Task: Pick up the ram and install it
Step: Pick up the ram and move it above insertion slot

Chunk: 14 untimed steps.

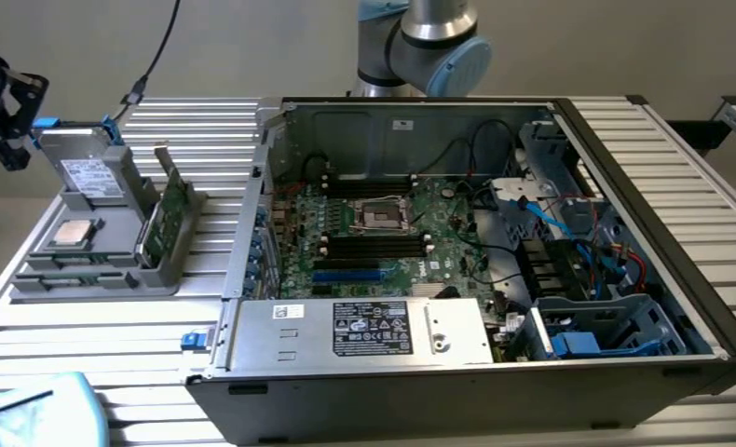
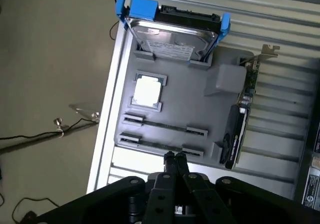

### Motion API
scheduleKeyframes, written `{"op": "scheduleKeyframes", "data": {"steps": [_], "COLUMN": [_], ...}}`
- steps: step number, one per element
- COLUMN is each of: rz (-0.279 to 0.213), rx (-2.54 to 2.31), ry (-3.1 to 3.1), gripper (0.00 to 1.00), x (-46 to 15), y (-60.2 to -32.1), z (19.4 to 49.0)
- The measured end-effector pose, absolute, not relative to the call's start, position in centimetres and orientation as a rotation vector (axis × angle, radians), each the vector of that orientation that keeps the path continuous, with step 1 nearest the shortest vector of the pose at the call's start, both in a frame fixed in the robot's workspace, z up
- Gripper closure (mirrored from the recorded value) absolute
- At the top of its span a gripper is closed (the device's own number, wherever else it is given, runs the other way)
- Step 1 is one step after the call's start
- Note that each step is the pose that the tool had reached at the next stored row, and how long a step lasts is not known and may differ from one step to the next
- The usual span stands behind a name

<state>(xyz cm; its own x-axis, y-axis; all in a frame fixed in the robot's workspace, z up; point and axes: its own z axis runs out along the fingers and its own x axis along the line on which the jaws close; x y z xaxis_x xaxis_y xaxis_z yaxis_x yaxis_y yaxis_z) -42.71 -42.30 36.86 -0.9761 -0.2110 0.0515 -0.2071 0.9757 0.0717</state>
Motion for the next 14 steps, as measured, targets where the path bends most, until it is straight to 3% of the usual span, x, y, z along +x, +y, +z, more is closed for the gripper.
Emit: {"op": "scheduleKeyframes", "data": {"steps": [14], "rz": [-0.089], "rx": [0.709], "ry": [-2.991], "gripper": [0.89], "x": [-42.71], "y": [-42.30], "z": [36.03]}}
